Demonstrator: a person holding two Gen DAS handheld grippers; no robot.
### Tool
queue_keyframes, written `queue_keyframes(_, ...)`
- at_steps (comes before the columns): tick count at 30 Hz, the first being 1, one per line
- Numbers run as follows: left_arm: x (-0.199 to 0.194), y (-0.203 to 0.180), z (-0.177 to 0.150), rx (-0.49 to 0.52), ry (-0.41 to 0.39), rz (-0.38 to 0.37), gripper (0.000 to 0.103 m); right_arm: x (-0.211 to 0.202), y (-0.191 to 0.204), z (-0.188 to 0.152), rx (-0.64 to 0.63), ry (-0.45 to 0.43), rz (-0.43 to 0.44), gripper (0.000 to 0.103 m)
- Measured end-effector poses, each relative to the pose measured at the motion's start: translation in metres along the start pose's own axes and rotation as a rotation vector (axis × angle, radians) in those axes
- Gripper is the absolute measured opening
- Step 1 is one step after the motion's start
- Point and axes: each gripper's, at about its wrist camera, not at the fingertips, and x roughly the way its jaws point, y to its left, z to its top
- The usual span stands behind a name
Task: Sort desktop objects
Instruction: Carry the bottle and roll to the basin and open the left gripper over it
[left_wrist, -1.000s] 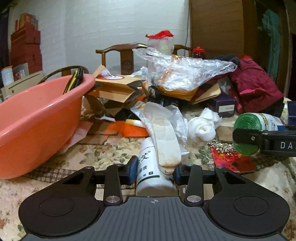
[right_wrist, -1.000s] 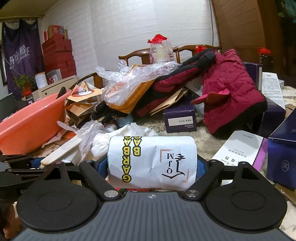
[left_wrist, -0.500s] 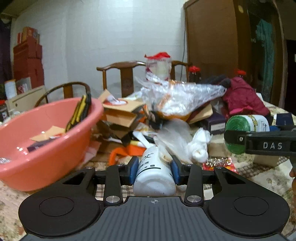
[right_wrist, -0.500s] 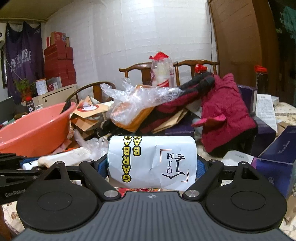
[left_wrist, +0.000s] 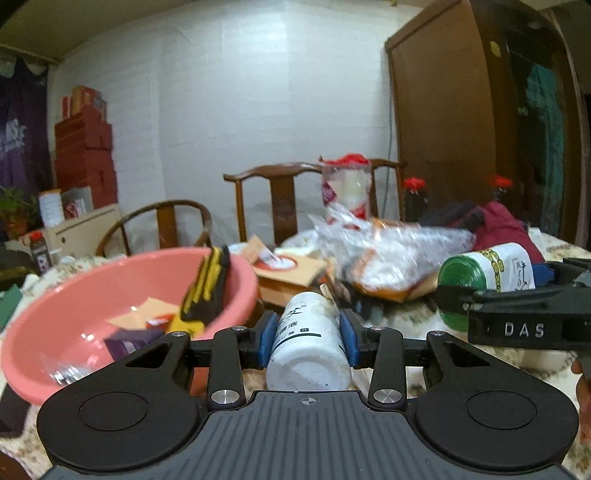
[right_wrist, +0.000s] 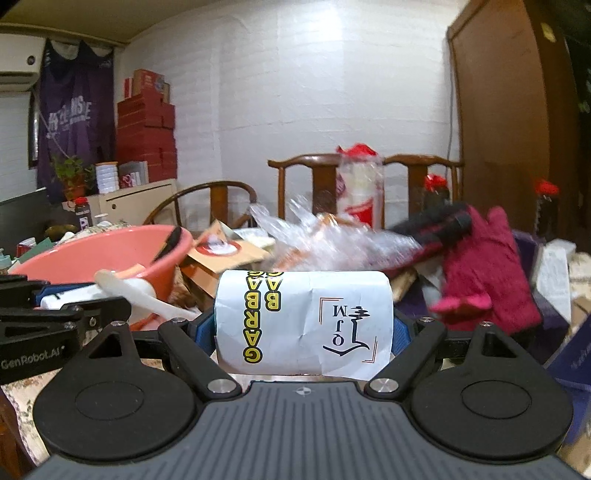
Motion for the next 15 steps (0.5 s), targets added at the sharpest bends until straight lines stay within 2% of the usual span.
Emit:
queue_keyframes(8, 0.006, 0.025, 0.027, -0.007, -0.054, 0.060, 0.038, 0.013, 0.030, 0.029, -0.042, -0.052, 0.048, 0.087)
queue_keyframes(15, 0.017, 0.068, 0.047, -0.023, -0.091, 0.157, 0.038, 0.037, 0.071, 0.058, -0.083, -0.097, 0.133, 0.087)
